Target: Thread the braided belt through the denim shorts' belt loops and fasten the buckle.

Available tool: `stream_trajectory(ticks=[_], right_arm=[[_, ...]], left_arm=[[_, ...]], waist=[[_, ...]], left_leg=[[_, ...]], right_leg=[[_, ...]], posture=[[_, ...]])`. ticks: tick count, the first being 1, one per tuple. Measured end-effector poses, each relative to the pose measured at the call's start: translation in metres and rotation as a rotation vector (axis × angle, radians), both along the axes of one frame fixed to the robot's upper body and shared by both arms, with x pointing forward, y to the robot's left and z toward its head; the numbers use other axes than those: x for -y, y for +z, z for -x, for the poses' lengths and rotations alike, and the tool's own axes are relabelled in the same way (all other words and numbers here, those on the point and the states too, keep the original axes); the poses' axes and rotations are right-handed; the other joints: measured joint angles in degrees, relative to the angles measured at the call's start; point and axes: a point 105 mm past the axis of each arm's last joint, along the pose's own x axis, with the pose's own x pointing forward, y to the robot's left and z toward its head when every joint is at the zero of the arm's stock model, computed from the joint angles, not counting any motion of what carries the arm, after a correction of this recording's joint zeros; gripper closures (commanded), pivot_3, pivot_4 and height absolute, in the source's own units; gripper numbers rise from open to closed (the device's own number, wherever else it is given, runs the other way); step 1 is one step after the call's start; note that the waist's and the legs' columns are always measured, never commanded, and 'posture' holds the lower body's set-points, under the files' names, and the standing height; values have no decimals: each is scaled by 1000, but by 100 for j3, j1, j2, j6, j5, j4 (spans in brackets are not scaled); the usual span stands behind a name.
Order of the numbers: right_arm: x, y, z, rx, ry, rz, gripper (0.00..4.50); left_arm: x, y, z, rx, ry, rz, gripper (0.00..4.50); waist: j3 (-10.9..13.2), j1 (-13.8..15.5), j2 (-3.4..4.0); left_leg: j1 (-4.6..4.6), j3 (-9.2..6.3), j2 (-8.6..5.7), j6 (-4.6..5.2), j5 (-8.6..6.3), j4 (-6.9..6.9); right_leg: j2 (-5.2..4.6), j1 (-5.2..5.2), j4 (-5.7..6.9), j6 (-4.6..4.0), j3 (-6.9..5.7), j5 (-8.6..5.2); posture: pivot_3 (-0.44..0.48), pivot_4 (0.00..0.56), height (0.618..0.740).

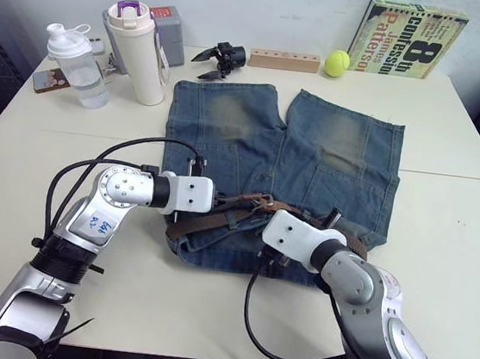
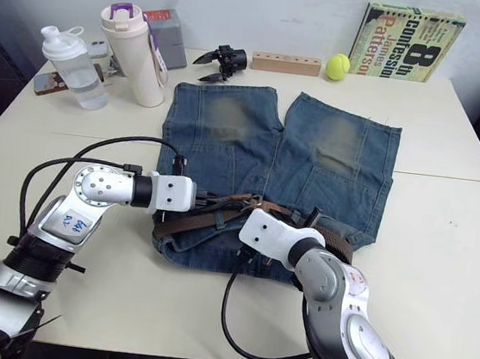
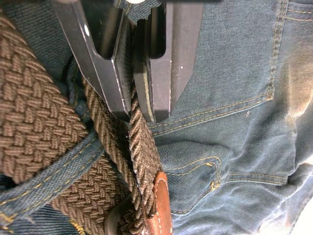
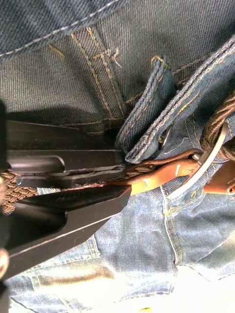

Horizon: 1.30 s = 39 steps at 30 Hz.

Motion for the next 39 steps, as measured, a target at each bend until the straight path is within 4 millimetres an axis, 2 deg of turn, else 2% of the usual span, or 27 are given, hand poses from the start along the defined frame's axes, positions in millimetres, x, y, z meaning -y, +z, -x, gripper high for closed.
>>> stream_trajectory(ticks=[6,11,16,20,22,26,33,36,39], right_arm=[[-3,5,0,43,55,50,4432],[-9,7,0,77,121,100,4432],[-14,6,1,93,166,131,4432],[-13,4,-2,100,164,157,4432],[-13,3,-3,99,156,157,4432],[-11,-2,-3,80,142,163,4432],[-6,-5,-5,72,112,181,4432],[-1,-13,-3,35,87,184,4432],[-5,-16,-3,19,85,168,4432]], left_arm=[[-1,4,-1,10,-30,-54,4500],[-8,23,-2,45,-145,-201,4500],[-13,29,-9,66,-233,-303,4500],[-4,40,-15,109,-284,-326,4500],[6,34,-15,106,-313,-326,4500],[12,25,-18,94,-320,-329,4500],[25,22,-22,111,-309,-300,4500],[41,20,-30,148,-266,-239,4500],[37,10,-29,146,-246,-244,4500]], waist=[[0,2,0],[0,-12,0],[1,4,-1],[1,7,-1],[1,10,-1],[1,9,-1],[1,12,-1],[1,37,-2],[0,-5,-1]], left_leg=[[0,3,0,0,0,0],[-1,14,3,-2,2,-3],[-4,14,3,-1,2,1],[-5,14,0,1,3,2],[-5,12,-1,3,5,3],[-6,13,-2,4,5,3],[-7,11,-2,5,6,4],[-10,5,-6,7,7,15],[-7,7,-5,7,7,14]], right_leg=[[0,-3,1,0,2,0],[2,-11,4,-1,8,-1],[1,-13,7,-2,5,-1],[-3,-11,7,-2,4,-2],[-3,-9,8,-2,2,-1],[-4,-9,9,-2,3,-2],[-4,-9,10,-2,2,-2],[-10,-4,13,-2,-4,-2],[-9,-7,19,-1,-1,-2]], posture=[[0,150,657],[0,150,657],[0,150,657],[0,150,657],[0,150,657],[0,150,657],[0,150,657],[0,150,657],[0,150,657]])
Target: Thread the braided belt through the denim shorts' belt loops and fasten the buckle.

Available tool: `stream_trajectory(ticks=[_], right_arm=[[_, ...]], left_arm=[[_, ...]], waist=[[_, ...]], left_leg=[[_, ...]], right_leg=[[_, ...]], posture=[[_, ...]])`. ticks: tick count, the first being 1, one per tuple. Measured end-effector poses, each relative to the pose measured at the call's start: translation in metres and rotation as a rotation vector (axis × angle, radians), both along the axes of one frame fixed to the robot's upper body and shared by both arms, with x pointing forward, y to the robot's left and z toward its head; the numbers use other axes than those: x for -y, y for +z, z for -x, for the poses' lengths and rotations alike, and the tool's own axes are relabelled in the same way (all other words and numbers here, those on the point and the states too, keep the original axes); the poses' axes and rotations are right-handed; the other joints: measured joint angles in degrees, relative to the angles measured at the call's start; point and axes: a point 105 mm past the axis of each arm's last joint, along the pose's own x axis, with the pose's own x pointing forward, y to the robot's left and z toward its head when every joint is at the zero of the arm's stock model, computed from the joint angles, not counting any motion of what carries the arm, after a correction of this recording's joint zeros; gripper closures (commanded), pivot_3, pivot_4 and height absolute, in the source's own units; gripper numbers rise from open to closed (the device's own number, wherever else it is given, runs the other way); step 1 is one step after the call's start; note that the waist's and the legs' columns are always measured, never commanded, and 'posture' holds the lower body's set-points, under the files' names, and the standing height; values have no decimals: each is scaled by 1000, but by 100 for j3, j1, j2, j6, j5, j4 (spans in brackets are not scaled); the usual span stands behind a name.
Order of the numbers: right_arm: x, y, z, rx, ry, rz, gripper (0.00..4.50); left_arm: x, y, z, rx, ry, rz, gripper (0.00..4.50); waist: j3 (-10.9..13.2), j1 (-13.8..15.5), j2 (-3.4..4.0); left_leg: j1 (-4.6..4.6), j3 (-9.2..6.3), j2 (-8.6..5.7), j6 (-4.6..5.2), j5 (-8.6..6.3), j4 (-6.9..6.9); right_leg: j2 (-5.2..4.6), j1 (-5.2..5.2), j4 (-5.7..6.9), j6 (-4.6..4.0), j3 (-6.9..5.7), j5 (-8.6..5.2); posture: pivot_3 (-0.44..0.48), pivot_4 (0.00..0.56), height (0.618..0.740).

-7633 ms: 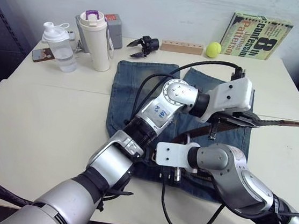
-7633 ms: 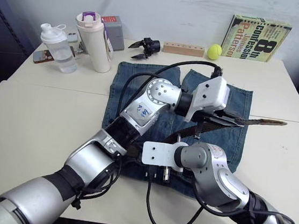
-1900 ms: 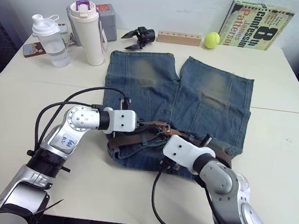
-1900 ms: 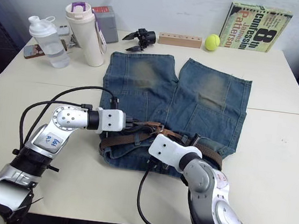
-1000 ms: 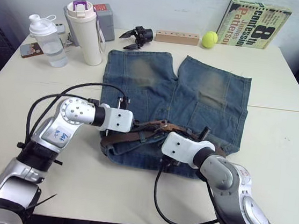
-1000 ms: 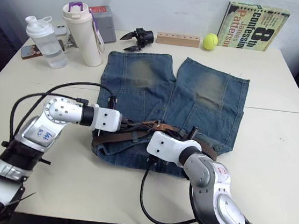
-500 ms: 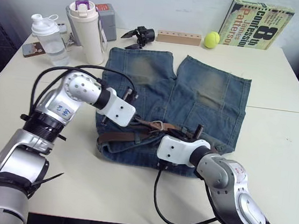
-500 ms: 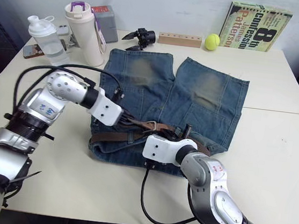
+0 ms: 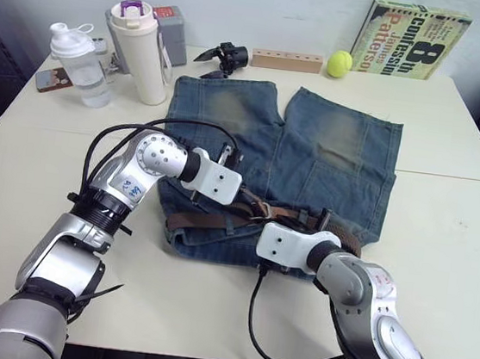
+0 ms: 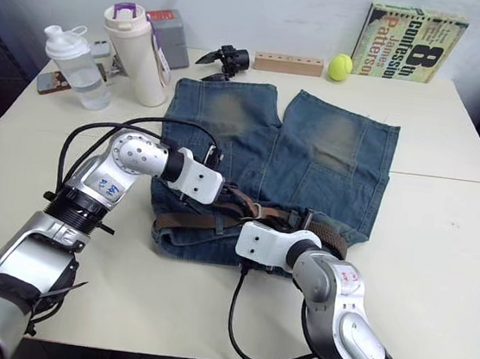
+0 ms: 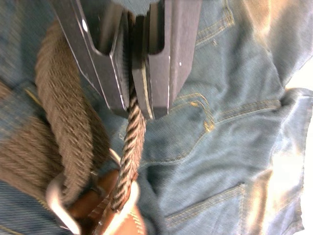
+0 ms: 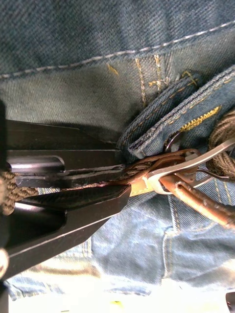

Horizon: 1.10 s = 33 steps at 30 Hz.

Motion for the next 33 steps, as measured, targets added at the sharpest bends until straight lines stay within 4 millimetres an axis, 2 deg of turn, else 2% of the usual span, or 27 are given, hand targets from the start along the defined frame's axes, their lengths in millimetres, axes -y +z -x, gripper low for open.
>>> stream_trajectory(ticks=[4,12,17,23,26,33], right_arm=[[-2,4,-1,5,-14,-37,4432],[-5,11,-4,10,-29,-99,4432],[-7,12,-3,11,-14,-91,4432],[-9,17,-5,42,4,-72,4432],[-11,26,-7,93,18,-55,4432],[-12,33,-8,144,35,-26,4432]], left_arm=[[-13,-11,5,0,-18,-80,4500],[-21,-17,5,31,-36,-149,4500],[-25,-11,-5,98,-29,-197,4500],[-24,-6,-4,127,-76,-258,4500],[-28,5,-7,152,-88,-280,4500],[-37,20,-15,146,-43,-258,4500]], waist=[[0,8,0],[0,9,0],[0,5,0],[0,3,0],[0,3,0],[0,5,0]], left_leg=[[-1,-1,2,-1,0,1],[-2,-1,1,-1,0,9],[-3,1,1,-1,0,10],[-29,4,2,-1,0,24],[-82,-1,4,-1,0,54],[-83,-1,3,0,0,58]], right_leg=[[1,-3,7,-2,-1,-5],[0,-3,12,-1,0,-6],[-1,-7,16,0,1,-6],[-2,-39,35,0,4,-6],[-2,-88,60,0,2,-6],[-4,-87,61,0,1,-7]], posture=[[0,150,657],[0,150,657],[0,150,657],[0,150,657],[0,150,657],[0,150,657]])
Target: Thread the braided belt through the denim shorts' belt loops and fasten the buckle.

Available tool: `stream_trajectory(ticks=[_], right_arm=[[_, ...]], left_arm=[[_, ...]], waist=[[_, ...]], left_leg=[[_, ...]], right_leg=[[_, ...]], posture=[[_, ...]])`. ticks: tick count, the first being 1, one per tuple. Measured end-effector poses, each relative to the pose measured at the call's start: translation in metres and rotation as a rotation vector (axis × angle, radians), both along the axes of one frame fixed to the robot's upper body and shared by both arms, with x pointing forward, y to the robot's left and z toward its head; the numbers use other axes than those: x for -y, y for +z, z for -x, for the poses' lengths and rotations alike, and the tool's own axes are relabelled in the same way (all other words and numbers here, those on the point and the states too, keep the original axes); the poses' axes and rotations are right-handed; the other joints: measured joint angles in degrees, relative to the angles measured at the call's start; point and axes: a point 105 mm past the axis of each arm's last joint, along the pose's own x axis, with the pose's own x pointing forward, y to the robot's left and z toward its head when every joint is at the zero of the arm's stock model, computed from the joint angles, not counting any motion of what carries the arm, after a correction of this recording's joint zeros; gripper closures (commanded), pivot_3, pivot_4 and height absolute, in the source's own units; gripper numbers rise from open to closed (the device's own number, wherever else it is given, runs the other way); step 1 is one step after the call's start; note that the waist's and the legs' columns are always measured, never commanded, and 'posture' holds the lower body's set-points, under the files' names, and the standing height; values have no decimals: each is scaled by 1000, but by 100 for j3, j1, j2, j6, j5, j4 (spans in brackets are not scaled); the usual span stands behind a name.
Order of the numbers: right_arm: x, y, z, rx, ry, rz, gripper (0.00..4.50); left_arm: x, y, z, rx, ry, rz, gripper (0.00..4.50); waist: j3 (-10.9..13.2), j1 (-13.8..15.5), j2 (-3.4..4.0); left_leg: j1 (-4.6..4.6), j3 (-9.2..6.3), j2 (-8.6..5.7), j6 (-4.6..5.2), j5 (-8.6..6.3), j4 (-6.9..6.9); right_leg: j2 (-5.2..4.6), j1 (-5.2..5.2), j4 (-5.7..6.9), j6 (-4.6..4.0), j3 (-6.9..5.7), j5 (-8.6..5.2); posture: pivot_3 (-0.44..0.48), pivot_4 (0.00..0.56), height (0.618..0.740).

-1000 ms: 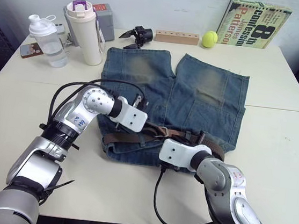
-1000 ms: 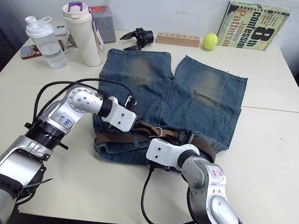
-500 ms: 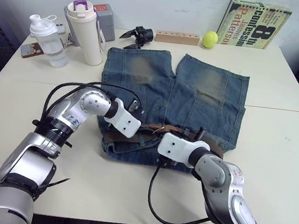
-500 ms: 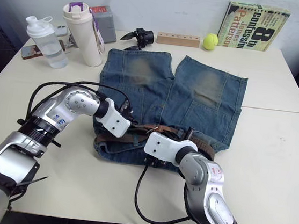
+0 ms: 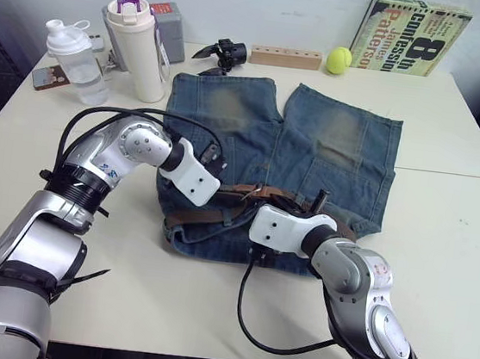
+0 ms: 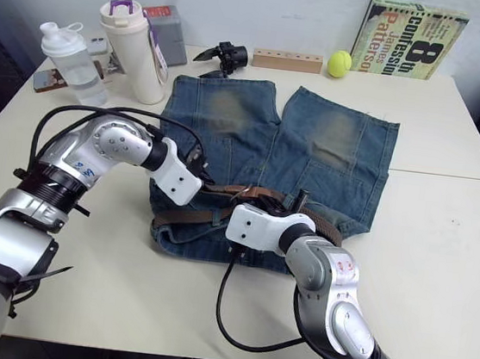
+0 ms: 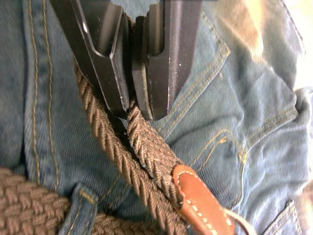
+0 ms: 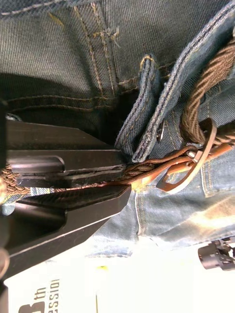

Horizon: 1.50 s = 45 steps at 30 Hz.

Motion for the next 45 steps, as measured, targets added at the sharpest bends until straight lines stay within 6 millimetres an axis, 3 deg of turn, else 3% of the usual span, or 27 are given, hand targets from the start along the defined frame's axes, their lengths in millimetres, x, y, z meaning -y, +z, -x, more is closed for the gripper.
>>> stream_trajectory(ticks=[11,22,39,45], right_arm=[[-2,4,1,41,30,31,4432],[-2,-4,-1,13,31,43,4432],[-8,-3,-6,10,43,47,4432],[-9,-4,-6,5,46,49,4432]], left_arm=[[-7,25,-13,90,30,-18,4500],[9,32,-10,125,-46,-32,4500],[13,14,-4,96,-127,-111,4500],[31,4,-16,127,-93,-3,4500]], waist=[[0,-3,0],[0,-3,0],[0,-11,0],[0,-2,-1]], left_leg=[[-1,-1,0,0,0,1],[-2,-1,0,0,0,6],[-2,-1,0,0,0,9],[-2,-3,-3,1,0,10]], right_leg=[[0,0,4,1,-1,-1],[0,0,6,1,-1,-1],[0,-1,11,1,-2,-1],[-5,-1,17,2,-4,-1]], posture=[[0,150,657],[0,150,657],[0,150,657],[0,150,657]])
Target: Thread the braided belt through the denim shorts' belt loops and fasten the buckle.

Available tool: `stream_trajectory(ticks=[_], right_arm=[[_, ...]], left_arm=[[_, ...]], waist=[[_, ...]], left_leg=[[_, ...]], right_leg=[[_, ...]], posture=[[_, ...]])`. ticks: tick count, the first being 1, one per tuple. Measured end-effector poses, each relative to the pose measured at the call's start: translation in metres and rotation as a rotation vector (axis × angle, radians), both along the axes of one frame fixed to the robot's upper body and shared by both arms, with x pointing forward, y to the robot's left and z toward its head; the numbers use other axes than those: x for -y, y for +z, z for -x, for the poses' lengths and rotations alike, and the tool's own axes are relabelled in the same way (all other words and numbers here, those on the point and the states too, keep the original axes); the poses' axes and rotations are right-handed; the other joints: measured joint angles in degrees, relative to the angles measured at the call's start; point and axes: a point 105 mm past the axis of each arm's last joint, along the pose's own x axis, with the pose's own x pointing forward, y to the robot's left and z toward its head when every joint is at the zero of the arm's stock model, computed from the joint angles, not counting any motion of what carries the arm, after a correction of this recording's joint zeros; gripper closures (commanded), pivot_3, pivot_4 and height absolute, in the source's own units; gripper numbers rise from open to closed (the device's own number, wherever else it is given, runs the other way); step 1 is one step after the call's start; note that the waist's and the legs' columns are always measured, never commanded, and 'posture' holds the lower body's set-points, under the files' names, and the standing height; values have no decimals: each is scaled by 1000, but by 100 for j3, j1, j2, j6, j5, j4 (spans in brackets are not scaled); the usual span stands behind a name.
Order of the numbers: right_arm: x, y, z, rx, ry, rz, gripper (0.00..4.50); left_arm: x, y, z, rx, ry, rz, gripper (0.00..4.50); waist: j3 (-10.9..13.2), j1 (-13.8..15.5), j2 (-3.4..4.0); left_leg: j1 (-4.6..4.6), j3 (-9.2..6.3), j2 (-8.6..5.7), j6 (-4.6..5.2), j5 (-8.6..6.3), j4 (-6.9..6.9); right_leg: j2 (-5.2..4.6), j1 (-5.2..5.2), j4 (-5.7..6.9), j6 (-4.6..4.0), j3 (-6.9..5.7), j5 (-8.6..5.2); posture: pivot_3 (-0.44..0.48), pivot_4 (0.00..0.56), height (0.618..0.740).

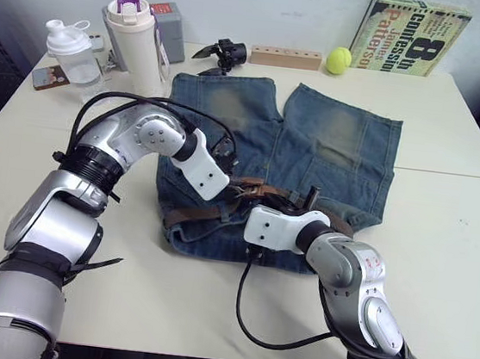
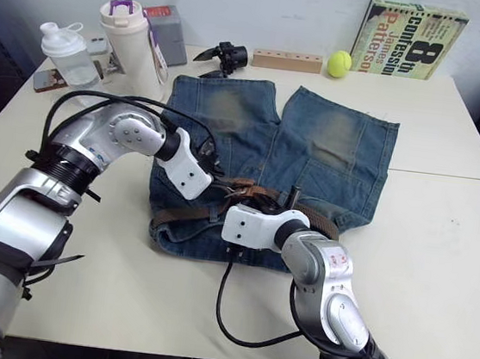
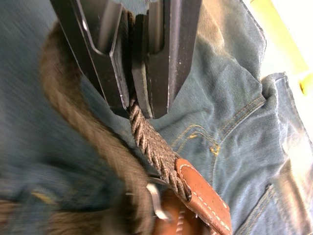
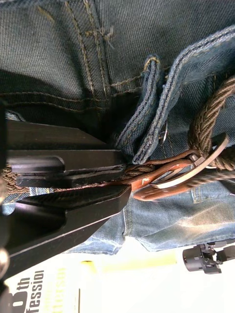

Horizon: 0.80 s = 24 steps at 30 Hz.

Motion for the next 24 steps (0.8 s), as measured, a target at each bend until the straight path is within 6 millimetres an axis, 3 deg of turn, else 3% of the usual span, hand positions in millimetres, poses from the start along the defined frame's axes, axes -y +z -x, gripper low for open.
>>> stream_trajectory(ticks=[5,8,11,17,24], right_arm=[[-2,-1,1,-11,-1,-7,4432],[-4,-6,3,-38,6,-10,4432],[-5,-6,4,-40,7,-13,4432],[-5,-4,3,-32,-1,-22,4432],[2,2,-1,3,-7,4,4432]], left_arm=[[26,-17,7,-46,-18,188,4500],[21,-30,13,-108,10,233,4500],[17,-29,15,-125,32,256,4500],[-6,-27,10,-126,105,231,4500],[-55,-18,3,-129,255,168,4500]], waist=[[0,-28,0],[0,-73,0],[0,-84,0],[0,-105,0],[0,-131,0]], left_leg=[[2,-3,2,0,0,5],[1,-5,2,0,0,5],[1,-7,2,0,0,7],[1,-6,1,0,0,7],[1,-6,-1,0,0,7]], right_leg=[[-2,-2,35,2,-1,-1],[-1,-5,38,0,-4,-3],[-2,-4,37,0,-5,-4],[-3,-5,38,0,-5,-6],[-6,-5,40,-11,-5,-17]], posture=[[0,150,657],[0,150,657],[0,150,657],[0,150,657],[0,150,657]])
